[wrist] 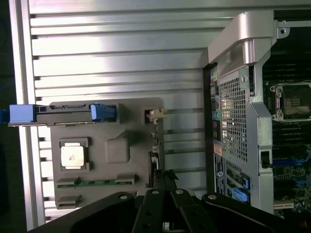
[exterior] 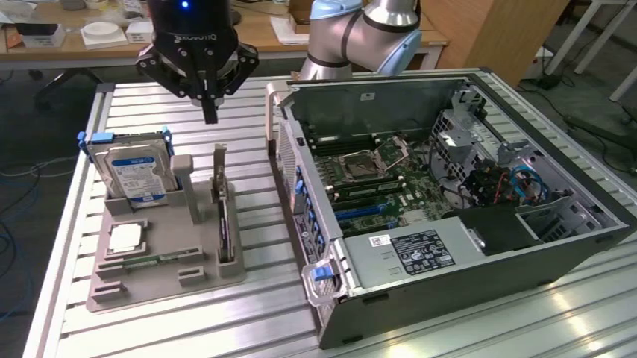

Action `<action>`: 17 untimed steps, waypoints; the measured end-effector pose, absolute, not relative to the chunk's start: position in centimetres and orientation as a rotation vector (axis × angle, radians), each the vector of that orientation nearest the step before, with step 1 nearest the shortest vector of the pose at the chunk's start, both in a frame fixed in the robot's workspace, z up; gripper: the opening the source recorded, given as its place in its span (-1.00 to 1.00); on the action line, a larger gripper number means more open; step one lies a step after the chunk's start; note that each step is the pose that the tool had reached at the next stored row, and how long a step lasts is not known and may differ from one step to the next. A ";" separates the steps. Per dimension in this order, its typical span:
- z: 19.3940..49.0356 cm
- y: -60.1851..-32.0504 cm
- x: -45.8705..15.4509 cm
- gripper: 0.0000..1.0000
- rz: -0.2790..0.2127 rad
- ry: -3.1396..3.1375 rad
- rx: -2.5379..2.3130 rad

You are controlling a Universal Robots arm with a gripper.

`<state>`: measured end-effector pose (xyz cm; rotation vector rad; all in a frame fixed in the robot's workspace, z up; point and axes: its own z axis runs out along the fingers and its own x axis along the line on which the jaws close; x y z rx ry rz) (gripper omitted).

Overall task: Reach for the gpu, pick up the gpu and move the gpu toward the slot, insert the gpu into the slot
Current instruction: 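Reach for the gpu, then pick up the gpu and move the gpu toward the slot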

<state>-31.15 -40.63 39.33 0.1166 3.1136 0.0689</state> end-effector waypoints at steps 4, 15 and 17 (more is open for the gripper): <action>39.3 -40.6 -31.3 -0.80 0.069 3.114 0.116; 39.3 -40.6 -31.3 -0.80 0.069 3.114 0.117; 39.3 -40.6 -31.3 -0.77 0.069 3.114 0.117</action>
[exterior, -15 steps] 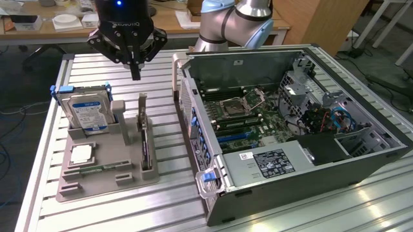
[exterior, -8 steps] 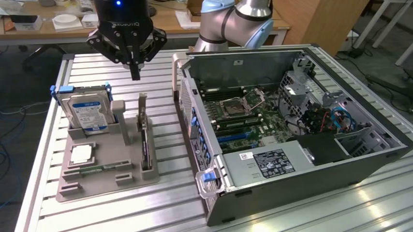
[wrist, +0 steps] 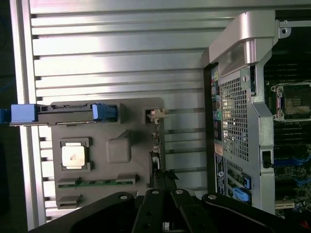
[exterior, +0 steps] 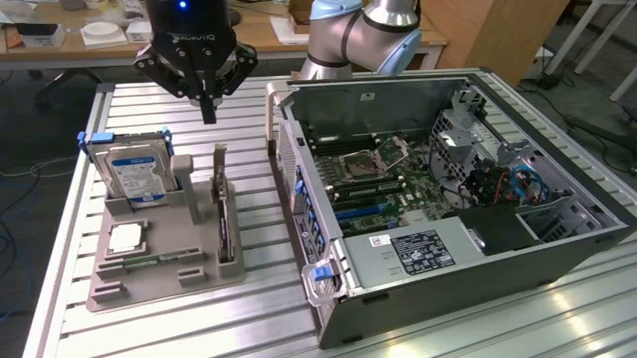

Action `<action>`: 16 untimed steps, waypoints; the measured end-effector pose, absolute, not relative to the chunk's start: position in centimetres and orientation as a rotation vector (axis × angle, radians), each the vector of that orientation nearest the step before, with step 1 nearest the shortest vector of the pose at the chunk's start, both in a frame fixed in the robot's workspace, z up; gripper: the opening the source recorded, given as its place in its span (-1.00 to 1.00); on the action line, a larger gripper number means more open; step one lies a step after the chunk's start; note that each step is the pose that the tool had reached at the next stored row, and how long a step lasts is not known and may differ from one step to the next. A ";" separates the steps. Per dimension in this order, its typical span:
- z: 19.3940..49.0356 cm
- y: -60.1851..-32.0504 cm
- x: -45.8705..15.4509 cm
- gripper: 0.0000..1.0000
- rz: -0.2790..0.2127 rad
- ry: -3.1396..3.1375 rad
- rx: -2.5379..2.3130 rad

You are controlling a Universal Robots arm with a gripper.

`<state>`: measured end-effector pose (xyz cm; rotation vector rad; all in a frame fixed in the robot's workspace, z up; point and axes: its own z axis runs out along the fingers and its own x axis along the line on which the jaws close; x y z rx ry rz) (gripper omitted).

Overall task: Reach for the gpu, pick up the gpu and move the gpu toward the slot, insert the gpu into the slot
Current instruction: 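Pick up the gpu and move the gpu toward the slot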

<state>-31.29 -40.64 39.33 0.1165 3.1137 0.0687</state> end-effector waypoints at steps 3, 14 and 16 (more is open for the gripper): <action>39.3 -40.6 -31.3 -0.54 0.069 3.114 0.117; 39.3 -40.7 -31.7 -0.18 0.069 3.116 0.056; 39.3 -40.7 -31.8 -0.18 0.069 3.117 0.018</action>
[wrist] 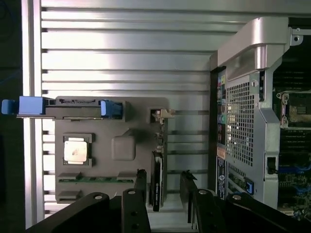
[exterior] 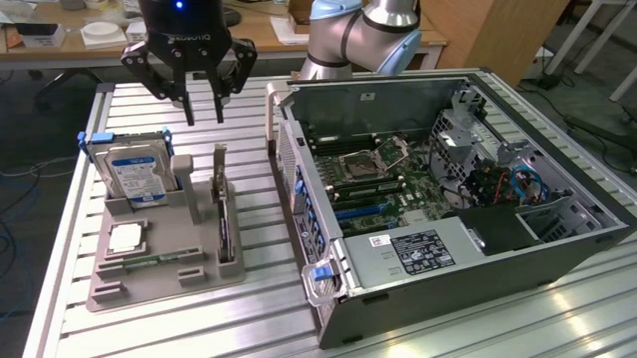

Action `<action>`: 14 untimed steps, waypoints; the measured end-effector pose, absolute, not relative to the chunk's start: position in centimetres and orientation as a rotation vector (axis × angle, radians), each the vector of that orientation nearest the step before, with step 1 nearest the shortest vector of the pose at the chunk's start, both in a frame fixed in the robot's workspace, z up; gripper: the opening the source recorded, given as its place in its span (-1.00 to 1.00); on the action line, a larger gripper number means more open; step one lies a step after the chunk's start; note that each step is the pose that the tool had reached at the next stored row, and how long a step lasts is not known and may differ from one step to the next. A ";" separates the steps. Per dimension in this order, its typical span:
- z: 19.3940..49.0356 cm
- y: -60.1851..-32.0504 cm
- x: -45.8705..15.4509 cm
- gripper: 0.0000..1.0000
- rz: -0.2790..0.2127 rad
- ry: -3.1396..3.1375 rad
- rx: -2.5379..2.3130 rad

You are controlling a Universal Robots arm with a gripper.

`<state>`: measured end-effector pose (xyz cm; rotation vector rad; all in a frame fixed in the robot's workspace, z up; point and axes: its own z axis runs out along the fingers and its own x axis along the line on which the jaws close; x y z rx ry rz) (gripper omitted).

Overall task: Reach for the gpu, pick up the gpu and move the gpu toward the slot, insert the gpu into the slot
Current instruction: 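Pick up the gpu and move the gpu toward the slot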

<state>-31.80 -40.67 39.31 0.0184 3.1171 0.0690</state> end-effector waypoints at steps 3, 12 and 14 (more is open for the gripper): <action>39.3 -40.7 -31.8 -0.18 0.069 3.118 -0.007; 38.9 -40.8 -31.8 -0.18 0.037 3.118 -0.012; 38.8 -40.8 -31.8 -0.18 0.013 3.119 -0.012</action>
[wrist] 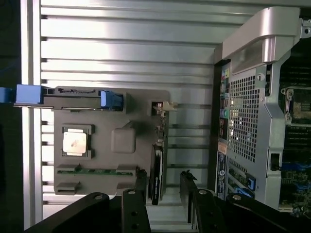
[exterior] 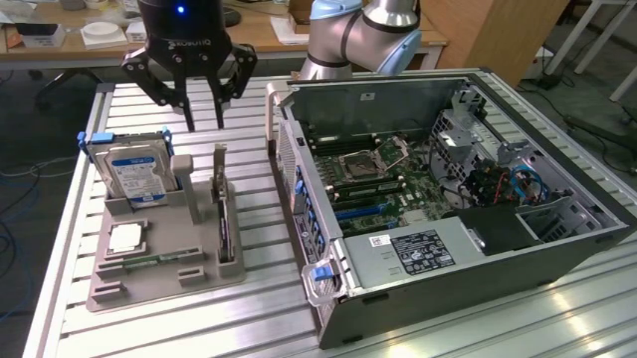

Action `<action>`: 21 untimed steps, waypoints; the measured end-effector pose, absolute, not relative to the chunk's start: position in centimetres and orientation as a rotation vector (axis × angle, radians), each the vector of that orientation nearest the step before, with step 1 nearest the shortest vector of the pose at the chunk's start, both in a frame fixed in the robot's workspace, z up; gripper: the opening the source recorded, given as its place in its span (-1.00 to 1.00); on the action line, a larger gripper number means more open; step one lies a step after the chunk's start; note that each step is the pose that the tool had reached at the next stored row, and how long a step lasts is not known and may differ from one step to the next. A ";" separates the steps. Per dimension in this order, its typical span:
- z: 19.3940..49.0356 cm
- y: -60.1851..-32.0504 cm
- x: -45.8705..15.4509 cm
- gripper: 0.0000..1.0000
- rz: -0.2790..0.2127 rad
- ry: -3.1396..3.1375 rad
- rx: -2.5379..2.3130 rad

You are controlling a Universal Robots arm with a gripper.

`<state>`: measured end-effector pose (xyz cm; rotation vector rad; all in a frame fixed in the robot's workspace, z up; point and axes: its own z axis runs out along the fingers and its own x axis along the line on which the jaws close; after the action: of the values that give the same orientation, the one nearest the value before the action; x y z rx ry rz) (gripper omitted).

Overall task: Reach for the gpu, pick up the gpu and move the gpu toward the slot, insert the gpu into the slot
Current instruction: 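Pick up the gpu and move the gpu toward the slot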

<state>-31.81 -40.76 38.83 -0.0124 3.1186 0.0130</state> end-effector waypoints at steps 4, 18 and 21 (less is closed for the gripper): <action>38.6 -40.8 -31.8 -0.18 0.006 3.119 -0.013; 37.9 -40.8 -31.8 -0.18 0.006 3.119 -0.048; 37.8 -40.8 -31.8 -0.18 0.006 3.120 -0.048</action>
<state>-31.81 -40.78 37.77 -0.0483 3.1197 0.0059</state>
